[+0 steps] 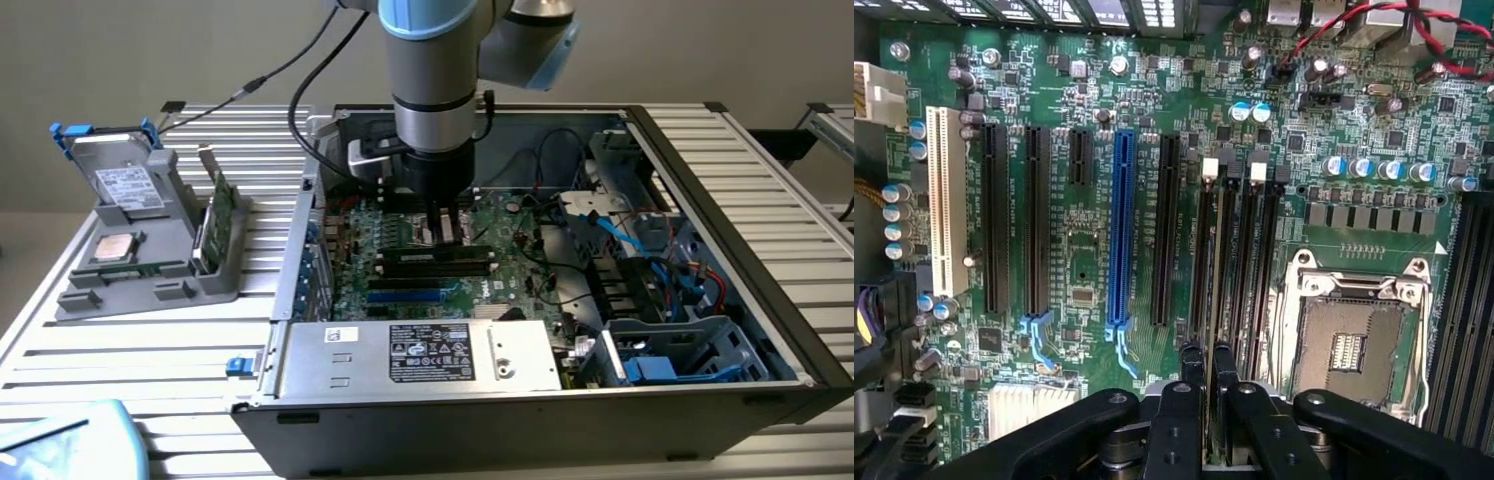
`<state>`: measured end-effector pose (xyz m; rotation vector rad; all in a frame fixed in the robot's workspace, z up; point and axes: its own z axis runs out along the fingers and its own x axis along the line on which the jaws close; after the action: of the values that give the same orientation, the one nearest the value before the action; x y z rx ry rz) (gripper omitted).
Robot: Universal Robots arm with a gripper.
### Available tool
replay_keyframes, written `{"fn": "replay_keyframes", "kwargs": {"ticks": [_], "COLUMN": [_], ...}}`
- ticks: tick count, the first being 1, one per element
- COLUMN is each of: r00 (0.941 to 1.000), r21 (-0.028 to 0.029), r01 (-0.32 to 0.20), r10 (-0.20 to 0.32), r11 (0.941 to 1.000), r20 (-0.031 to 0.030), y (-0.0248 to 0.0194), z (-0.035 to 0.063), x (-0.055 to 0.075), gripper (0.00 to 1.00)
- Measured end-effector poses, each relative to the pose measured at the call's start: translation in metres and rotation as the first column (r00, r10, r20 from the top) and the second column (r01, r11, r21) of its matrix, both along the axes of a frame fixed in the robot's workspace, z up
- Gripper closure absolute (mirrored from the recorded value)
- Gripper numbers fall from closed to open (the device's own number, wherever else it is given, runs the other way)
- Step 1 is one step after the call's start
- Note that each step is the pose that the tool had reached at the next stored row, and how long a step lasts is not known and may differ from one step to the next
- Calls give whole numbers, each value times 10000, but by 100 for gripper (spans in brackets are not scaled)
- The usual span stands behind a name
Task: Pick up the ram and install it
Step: 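Insert the ram into the slot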
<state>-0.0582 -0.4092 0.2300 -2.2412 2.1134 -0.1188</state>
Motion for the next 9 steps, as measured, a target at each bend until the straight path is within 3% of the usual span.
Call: {"fn": "replay_keyframes", "kwargs": {"ticks": [5, 9], "r00": [10000, 10000], "r21": [0, -2], "r01": [0, 0], "r10": [0, 0], "r11": [10000, 10000], "r20": [-7, -64], "y": [0, 0], "z": [-4, -9], "x": [6, 11], "gripper": [85, 85]}}
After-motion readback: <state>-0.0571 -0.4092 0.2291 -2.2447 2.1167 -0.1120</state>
